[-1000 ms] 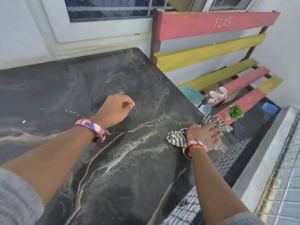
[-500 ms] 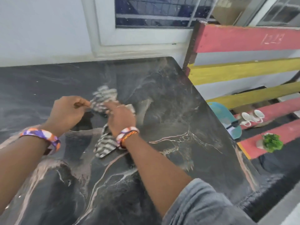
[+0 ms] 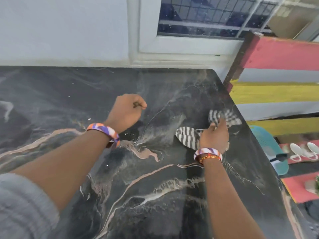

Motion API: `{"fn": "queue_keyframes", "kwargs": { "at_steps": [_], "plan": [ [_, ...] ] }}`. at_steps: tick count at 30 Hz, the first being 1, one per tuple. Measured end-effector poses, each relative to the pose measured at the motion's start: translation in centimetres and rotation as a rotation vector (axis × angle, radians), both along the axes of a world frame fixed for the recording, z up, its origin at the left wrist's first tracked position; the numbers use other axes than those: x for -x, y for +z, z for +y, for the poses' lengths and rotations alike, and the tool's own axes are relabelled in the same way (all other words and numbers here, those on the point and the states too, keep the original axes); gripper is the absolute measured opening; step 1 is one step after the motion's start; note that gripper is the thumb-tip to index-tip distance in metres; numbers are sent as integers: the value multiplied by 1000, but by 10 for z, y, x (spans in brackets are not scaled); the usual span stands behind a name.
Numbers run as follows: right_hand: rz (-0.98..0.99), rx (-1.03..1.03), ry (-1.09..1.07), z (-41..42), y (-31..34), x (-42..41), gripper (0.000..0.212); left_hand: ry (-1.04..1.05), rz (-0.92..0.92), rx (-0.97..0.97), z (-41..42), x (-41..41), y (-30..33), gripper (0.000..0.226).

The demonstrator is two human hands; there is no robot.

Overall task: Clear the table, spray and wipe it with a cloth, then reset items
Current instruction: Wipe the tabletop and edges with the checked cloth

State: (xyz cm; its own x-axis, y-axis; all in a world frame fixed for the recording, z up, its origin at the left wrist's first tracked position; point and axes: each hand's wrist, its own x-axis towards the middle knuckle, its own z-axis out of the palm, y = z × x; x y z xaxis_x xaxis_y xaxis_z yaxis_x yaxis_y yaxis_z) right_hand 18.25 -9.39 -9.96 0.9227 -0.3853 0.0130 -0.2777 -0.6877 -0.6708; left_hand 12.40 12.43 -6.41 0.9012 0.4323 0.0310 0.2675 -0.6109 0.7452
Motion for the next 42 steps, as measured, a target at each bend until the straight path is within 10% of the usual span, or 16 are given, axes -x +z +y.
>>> {"fn": "queue_keyframes", "kwargs": {
  "at_steps": [15,32,38,42],
  "plan": [
    [171,439,382,68,-5,-214,54,57,-11,-45,50,-67,-19,33],
    [-187,443,1336,337,-6,-19,47,328,34,-252,181,31,-8,43],
    [-11,109,1561,357,-9,65,38,528,-21,-152,222,81,6,35],
    [443,-750,1232,336,13,76,21,202,5,233,222,97,34,15]
  ]
}}
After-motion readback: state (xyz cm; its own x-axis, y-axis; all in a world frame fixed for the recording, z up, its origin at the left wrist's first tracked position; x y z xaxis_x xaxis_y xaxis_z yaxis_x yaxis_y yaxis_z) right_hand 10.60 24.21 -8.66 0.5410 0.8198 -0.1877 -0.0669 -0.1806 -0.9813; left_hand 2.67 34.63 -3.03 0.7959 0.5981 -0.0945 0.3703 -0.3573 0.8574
